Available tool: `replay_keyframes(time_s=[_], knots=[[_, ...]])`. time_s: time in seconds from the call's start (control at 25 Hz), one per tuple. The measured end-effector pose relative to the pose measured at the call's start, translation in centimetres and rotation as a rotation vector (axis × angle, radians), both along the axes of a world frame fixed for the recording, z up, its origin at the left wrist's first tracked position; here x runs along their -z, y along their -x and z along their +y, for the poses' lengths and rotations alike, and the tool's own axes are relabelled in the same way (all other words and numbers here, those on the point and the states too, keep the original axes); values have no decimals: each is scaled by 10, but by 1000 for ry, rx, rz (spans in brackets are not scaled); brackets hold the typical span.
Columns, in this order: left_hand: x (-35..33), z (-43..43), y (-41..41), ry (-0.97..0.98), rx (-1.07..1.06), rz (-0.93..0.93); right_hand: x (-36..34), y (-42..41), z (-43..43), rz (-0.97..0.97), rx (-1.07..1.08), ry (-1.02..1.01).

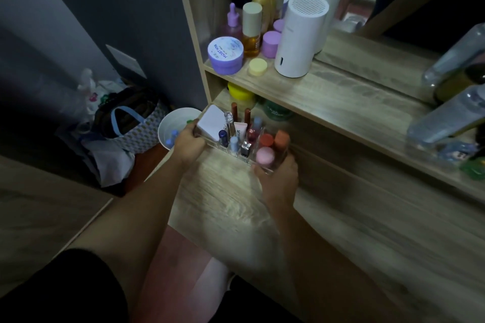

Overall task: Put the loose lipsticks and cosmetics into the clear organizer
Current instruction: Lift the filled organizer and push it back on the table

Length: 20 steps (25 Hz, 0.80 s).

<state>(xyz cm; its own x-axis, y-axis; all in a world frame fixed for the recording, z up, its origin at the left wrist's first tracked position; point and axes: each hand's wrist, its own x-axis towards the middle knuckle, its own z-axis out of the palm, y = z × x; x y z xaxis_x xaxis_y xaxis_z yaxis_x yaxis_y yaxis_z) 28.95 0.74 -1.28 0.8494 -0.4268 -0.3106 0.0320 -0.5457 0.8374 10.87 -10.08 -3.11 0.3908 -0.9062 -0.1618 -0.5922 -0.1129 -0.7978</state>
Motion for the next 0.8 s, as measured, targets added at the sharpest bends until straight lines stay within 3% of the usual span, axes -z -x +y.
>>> replay_keyframes(time_s=[0.8], knots=[[-7,-9,-11,5,-27,-6,3,-12,-7,67,-83,24]])
